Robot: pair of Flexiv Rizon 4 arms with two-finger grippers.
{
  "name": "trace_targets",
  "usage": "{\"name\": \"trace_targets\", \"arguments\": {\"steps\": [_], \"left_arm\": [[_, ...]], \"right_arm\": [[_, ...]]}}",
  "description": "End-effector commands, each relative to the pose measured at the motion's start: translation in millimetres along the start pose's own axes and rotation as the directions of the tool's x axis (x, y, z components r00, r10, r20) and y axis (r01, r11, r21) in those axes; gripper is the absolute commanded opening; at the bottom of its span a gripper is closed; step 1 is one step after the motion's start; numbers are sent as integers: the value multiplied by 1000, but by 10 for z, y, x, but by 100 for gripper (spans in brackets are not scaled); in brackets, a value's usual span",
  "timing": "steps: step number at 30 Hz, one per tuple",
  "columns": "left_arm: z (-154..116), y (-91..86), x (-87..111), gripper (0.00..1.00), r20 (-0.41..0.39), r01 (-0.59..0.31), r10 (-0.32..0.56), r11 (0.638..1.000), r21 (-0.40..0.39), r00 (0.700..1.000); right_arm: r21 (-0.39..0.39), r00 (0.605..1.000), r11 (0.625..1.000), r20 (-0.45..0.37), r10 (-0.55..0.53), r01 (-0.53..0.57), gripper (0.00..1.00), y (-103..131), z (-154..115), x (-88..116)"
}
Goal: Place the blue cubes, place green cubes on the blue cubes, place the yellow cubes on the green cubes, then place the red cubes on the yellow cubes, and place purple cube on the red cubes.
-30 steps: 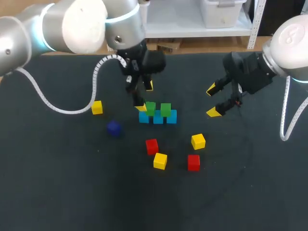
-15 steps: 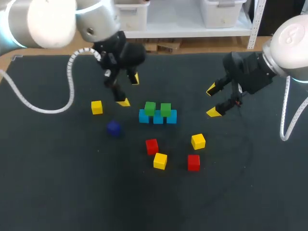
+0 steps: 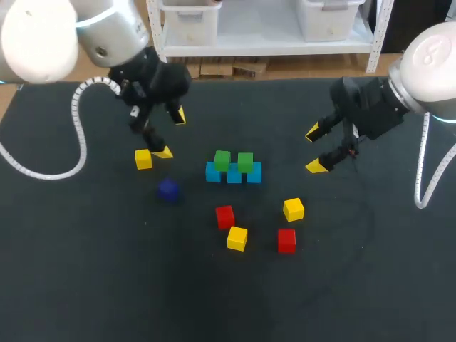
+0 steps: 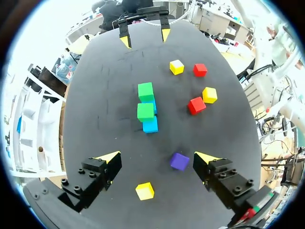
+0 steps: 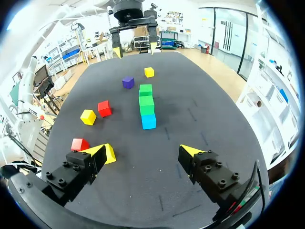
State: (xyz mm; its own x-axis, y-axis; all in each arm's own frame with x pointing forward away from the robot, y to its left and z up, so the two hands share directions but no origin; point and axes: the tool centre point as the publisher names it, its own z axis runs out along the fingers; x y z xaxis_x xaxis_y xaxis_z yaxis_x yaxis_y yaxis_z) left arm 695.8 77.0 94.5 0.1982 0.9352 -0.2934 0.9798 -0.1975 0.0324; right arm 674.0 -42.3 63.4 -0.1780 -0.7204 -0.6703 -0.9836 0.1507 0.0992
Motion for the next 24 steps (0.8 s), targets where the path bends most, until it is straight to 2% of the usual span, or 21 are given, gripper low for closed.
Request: {"name": "trace_targets", "arguments": {"steps": [1,16,24], "left_arm": [[-33,-95,113,100,17,-2,2,999,-35,1000],[-67,-178,245,100,41,8,-6,999,-45,999],[-67,-178,245,100,41,8,-6,999,-45,999]], "right_arm": [[-1,1000,1000,3,-1,1,100,-4,3,5],[-1,1000,1000,3,-1,1,100,-4,3,5],[-1,1000,1000,3,-1,1,100,-4,3,5]]}}
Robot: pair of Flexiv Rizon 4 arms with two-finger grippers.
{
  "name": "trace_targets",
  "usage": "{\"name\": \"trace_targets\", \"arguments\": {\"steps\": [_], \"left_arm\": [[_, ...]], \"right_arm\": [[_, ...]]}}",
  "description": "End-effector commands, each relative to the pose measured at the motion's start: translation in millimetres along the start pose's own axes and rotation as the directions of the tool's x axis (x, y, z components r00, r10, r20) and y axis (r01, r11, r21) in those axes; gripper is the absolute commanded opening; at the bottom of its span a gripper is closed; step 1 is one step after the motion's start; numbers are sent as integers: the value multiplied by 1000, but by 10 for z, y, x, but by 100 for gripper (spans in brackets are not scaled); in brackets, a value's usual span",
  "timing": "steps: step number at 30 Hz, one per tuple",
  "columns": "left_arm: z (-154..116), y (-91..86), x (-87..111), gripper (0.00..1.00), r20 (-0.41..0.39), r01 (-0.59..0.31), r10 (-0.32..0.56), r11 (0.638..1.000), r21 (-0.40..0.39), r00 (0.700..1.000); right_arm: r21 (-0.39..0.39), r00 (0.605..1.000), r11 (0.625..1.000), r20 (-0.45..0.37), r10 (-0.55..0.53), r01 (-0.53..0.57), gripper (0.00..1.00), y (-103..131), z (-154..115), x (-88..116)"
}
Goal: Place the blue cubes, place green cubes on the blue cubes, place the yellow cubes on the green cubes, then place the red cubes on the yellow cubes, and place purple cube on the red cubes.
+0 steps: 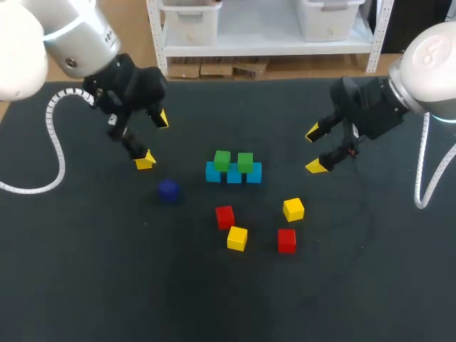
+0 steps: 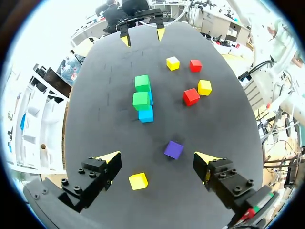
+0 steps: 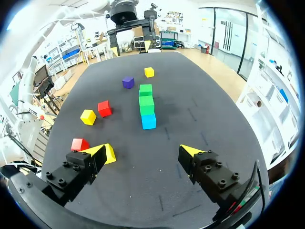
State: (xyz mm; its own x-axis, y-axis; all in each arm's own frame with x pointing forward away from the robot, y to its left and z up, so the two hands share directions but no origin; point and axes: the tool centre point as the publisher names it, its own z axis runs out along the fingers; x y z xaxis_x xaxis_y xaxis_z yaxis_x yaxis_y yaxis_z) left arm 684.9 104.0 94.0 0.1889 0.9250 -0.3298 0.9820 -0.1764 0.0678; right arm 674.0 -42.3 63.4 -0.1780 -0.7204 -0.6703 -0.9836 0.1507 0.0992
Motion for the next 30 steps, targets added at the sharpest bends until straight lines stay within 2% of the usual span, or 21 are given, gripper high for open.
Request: {"name": "trace_targets", "arguments": {"steps": [1,7,12,19,30], "left_arm": [[3,-17,12,100,3,-2,2,1000,-5,1000],[3,-17,12,100,3,-2,2,1000,-5,1000],[3,-17,12,100,3,-2,2,1000,-5,1000],[3,-17,12,100,3,-2,2,1000,-5,1000],[3,-17,12,100,3,-2,2,1000,-5,1000]], "right_arm": [[-1,1000,1000,3,-1,1,100,-4,3,5],[16,999,1000,31,-24,24,100,41,-15,8],[54,1000,998,7,-27,26,100,146,-45,-30],[109,1000,994,-3,-28,28,100,462,-28,-139],[126,994,990,89,60,-71,100,937,205,-260]]}}
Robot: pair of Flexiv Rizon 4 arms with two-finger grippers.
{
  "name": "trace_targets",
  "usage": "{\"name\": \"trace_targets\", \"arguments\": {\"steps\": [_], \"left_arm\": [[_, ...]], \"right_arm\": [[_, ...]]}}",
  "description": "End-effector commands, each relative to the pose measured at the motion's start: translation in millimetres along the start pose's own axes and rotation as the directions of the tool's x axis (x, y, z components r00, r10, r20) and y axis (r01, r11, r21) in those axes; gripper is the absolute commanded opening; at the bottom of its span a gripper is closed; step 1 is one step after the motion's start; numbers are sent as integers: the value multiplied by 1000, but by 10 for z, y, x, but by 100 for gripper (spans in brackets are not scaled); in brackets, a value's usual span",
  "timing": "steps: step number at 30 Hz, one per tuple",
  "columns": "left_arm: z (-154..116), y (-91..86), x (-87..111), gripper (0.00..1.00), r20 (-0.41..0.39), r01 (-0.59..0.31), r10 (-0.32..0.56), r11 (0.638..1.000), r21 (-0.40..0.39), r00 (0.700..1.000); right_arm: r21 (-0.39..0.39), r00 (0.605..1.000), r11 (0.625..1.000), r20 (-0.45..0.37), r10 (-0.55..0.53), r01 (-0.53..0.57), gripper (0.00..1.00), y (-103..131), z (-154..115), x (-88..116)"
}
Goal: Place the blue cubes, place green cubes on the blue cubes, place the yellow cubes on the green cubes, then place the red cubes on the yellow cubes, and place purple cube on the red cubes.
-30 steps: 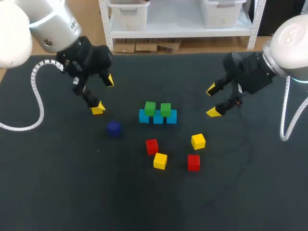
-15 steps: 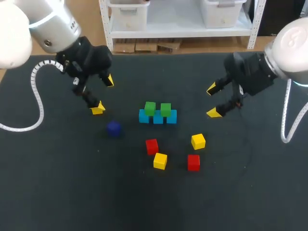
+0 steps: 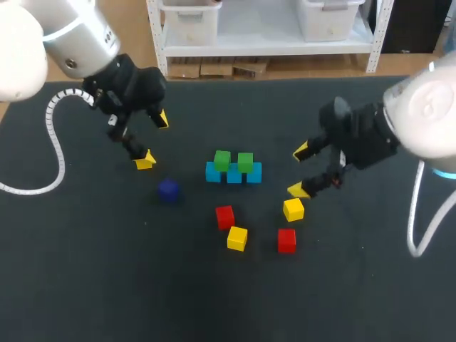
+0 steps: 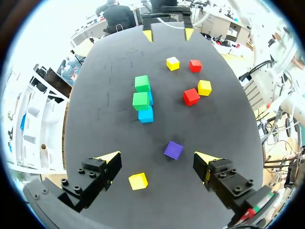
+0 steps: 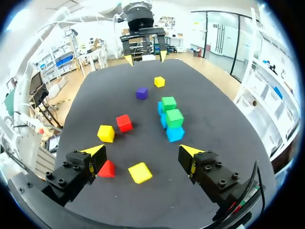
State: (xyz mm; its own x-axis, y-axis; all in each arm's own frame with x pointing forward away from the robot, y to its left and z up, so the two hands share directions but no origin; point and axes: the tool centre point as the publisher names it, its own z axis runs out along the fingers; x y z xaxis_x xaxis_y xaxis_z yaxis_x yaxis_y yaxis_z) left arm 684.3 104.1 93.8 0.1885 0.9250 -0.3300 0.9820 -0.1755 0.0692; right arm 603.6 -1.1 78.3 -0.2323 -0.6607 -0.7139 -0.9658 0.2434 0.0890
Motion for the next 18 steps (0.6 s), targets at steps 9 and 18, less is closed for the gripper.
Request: {"name": "trace_targets", "arguments": {"steps": [9,18], "left_arm": [[1,-11,12,100,3,-2,2,1000,-3,1000],[1,-11,12,100,3,-2,2,1000,-3,1000]], "right_arm": [[14,999,999,11,-34,34,100,610,336,-71],[-49,999,998,-14,-41,40,100,830,636,-84]]}}
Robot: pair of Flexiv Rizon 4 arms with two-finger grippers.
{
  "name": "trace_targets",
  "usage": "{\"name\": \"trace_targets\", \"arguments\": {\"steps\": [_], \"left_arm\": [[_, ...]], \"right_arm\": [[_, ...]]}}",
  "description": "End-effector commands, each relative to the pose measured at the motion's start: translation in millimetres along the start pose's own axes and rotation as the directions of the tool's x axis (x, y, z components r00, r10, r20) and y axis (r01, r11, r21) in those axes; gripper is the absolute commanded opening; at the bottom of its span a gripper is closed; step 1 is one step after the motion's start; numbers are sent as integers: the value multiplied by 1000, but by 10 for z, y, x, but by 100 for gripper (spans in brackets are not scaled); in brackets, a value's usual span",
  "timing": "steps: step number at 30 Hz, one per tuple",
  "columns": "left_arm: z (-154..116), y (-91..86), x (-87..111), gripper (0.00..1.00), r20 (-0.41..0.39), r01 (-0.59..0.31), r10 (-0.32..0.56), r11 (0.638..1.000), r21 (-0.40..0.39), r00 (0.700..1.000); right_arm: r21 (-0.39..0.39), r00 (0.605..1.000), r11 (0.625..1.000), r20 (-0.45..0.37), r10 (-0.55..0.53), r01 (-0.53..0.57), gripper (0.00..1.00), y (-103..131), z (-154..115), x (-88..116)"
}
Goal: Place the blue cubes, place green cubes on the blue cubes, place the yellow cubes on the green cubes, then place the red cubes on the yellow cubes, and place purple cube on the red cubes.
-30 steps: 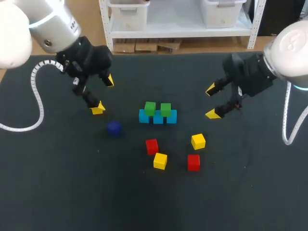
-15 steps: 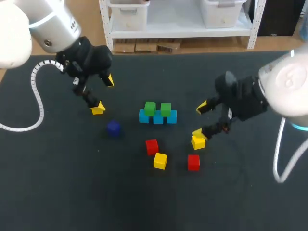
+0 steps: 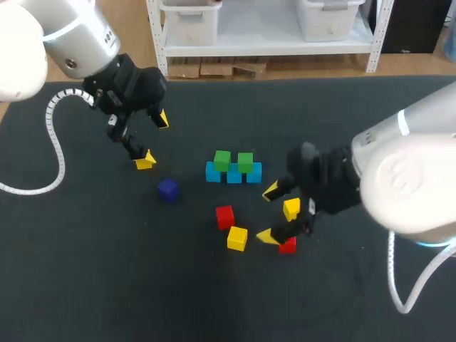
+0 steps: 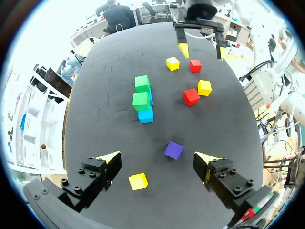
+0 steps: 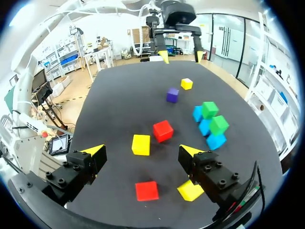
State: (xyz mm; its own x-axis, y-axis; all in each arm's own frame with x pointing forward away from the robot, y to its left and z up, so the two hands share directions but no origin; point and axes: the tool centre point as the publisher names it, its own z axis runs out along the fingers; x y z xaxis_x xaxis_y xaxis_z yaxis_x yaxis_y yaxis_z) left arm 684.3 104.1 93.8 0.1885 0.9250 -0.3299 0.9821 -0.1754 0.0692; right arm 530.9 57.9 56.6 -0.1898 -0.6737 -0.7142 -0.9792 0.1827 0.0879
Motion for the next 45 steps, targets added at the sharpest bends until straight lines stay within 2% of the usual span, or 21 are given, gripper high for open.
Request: {"name": "trace_targets", "arguments": {"steps": [1,16,31,33,37,38,40,45], "left_arm": [[1,-11,12,100,3,-2,2,1000,-3,1000],[1,-11,12,100,3,-2,2,1000,-3,1000],[1,-11,12,100,3,-2,2,1000,-3,1000],[1,-11,12,100,3,-2,2,1000,-3,1000],[1,-11,12,100,3,-2,2,1000,-3,1000],[1,-11,12,100,3,-2,2,1000,-3,1000],[1,-11,12,100,3,-2,2,1000,-3,1000],[1,-11,12,100,3,-2,2,1000,-3,1000]], "right_arm": [[-8,1000,1000,-14,4,-5,100,9,178,-15],[-17,997,1000,-70,11,-12,100,119,522,141],[6,996,1000,-83,11,-10,100,62,636,151],[7,996,1000,-84,12,-12,93,53,637,151],[8,996,1000,-86,12,-12,64,45,639,150],[7,996,1000,-86,12,-11,62,44,641,150],[5,996,1000,-88,12,-11,51,36,651,154],[3,996,1000,-90,15,-14,48,24,667,164]]}}
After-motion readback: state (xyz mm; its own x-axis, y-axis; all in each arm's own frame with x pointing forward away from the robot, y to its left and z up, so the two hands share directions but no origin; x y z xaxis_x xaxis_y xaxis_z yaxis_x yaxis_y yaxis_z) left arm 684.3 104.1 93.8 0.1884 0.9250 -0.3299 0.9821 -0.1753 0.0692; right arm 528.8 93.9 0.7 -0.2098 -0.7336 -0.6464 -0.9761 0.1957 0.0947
